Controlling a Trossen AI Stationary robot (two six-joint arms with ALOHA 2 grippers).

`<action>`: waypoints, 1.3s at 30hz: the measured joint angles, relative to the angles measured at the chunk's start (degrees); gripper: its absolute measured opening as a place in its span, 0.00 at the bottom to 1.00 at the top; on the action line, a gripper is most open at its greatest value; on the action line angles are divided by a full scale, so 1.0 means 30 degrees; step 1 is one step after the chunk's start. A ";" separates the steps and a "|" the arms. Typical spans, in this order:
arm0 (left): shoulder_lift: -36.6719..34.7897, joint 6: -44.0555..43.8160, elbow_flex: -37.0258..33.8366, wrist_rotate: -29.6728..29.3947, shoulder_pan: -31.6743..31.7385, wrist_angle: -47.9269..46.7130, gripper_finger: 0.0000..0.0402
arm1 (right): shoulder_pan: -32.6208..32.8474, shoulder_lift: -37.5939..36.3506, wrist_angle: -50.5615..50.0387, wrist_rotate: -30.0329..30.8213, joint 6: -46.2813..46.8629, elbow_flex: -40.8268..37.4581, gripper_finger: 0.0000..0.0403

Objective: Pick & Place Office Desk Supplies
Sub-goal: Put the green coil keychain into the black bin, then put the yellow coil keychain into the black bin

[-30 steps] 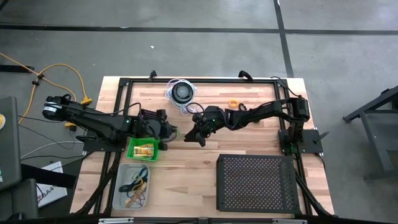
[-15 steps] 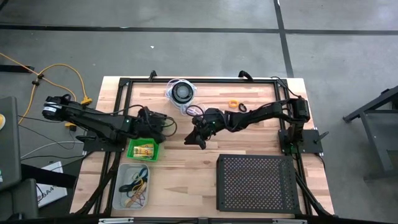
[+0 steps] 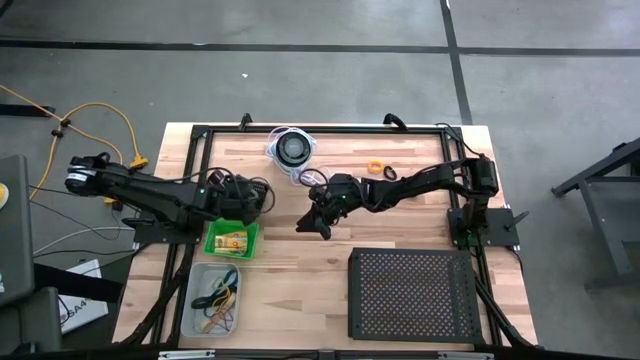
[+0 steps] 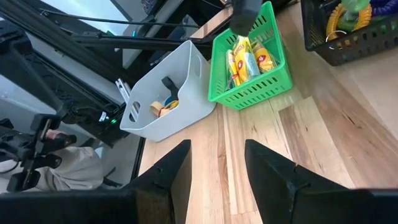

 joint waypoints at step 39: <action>0.0007 0.1248 -0.0022 0.1512 0.1748 0.0497 0.33 | 0.0015 0.0000 0.0001 -0.0007 -0.0064 0.0000 0.34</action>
